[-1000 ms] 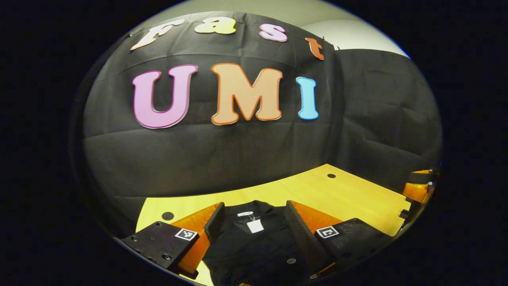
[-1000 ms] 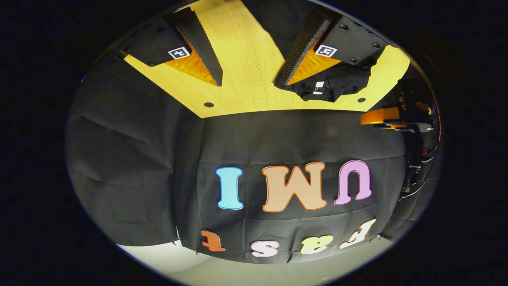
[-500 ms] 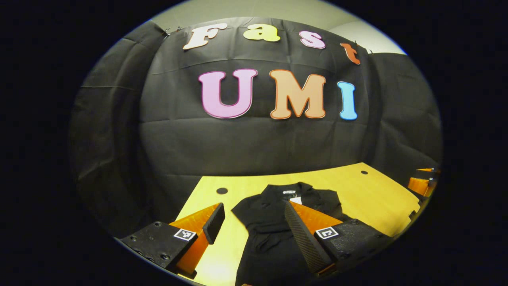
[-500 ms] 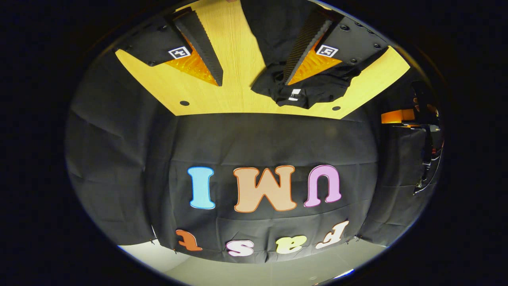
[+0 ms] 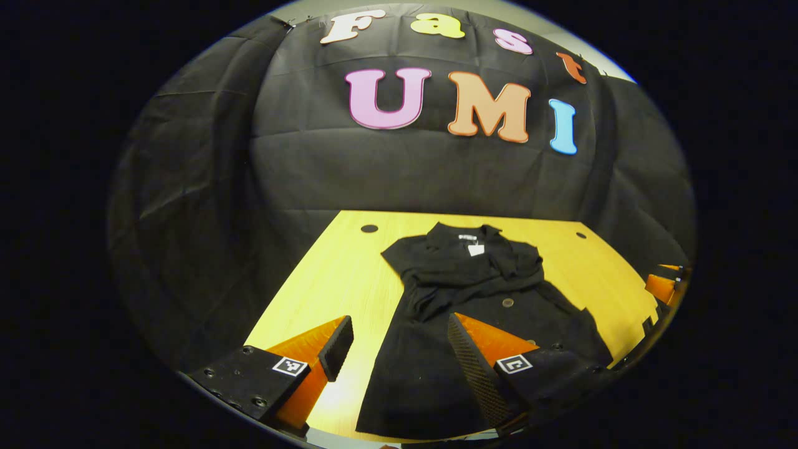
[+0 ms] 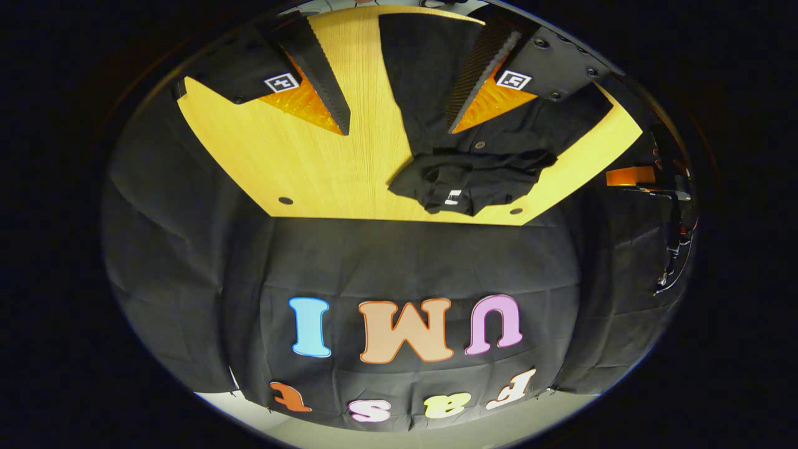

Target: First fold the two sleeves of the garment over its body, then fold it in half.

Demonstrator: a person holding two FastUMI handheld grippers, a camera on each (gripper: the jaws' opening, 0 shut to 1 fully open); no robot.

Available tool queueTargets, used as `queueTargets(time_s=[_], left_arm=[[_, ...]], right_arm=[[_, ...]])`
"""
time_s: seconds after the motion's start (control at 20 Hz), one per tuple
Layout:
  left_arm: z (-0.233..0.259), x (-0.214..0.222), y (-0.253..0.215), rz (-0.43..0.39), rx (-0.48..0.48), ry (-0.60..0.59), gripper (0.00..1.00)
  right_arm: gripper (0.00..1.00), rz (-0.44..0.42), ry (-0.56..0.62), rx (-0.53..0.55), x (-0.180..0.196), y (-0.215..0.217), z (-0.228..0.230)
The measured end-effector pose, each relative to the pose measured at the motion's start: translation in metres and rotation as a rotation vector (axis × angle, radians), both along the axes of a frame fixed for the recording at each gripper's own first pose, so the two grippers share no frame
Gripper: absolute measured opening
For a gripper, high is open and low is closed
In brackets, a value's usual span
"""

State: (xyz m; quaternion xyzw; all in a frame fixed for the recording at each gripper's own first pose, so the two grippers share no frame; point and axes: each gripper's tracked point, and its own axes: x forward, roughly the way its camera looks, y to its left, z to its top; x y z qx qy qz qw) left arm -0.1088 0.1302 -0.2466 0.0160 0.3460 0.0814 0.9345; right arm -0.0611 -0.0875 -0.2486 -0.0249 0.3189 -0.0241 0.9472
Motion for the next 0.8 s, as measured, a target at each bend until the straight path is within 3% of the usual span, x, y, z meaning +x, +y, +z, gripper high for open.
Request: queueTargets(time_s=[0.35,0.8], left_arm=[[-0.049,-0.055,0.005,0.026,-0.014,0.156,0.94],[-0.102,-0.109,0.011,0.052,-0.008,0.306,0.93]], right_arm=[[0.99,0.013,0.116,-0.023,-0.03,-0.001,-0.043],[0.98,0.023,0.357,-0.04,-0.076,-0.008,-0.117]])
